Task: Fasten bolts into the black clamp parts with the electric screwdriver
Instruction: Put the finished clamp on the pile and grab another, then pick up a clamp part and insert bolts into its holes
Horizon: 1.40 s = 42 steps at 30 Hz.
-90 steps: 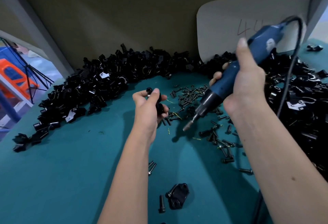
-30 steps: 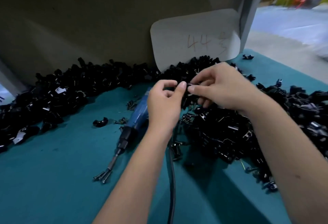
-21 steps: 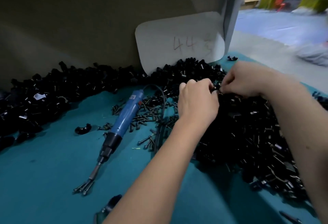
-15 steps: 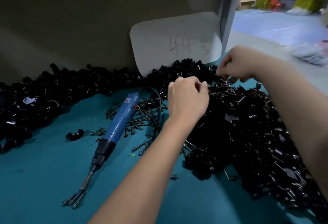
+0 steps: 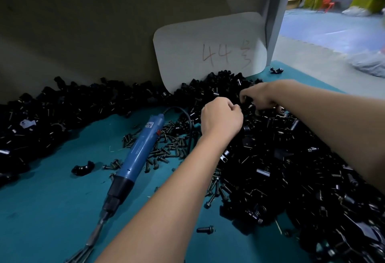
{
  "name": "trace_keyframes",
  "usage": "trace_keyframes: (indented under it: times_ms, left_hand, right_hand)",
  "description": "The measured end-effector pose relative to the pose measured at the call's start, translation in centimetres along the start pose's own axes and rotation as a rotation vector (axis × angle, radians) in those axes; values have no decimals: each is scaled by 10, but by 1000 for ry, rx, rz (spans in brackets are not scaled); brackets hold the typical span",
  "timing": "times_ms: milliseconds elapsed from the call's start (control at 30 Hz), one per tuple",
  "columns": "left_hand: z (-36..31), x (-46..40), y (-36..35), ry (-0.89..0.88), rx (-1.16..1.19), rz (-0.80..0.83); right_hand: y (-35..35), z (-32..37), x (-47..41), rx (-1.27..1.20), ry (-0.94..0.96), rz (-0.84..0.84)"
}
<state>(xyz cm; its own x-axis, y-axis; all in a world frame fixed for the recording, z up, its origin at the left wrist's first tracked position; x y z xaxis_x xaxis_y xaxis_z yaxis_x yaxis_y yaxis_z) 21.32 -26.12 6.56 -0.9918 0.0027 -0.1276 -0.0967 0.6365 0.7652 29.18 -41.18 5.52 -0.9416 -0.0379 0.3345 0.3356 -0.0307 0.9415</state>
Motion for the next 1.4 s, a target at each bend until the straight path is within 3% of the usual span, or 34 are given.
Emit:
trace_keyframes:
  times_ms: [167,267,367,500,600,700,833,1000,1133,1300,1400]
  left_hand:
    - [2,5,15,-35,32,-42]
    - [10,9,35,-60,72,-91]
    - [29,14,69,-79,81,-210]
    - [75,24,115,-10,78,-356]
    - [118,36,150,45,32,-443]
    - [181,48,185,216,-154,-511]
    - [260,79,208,501,-129,-531]
    - [286,100,198,457,-60,-509]
    - [303,96,226,507,-352,-644]
    - [322,52,222,606,-588,-386]
    - [318,40,218,604,-608,-400]
  right_hand:
    - [10,2,-2,38,82,-67]
    - [19,3,4,114,5,-64]
    - [43,28,11,126,17,-199]
    - [75,114,36,-68,171,-418]
    - [72,193,70,-249,360,-438]
    - [49,241,101,-635,471,-406]
    - [9,269,134,-990,539,-432]
    - [-27,268,138,-1160,471,-511]
    - [-43,258,131,-1226,382,-463]
    - [-47,244,128,-1273,408,-527]
    - [-48,246,127,-1298,451,-514]
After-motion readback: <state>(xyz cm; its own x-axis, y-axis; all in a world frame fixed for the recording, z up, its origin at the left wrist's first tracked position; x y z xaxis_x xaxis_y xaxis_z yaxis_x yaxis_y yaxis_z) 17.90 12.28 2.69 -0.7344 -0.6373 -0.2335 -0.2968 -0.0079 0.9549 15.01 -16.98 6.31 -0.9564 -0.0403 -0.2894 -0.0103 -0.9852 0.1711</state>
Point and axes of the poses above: each hand's wrist, its own x-axis away from the middle knuckle, its own y-axis out of the back of the hand, z = x × y, the point moved 9 cm from there along -x, towards the middle knuckle, and after that the axes turned 12 degrees about -x, right-handed, at the moved point
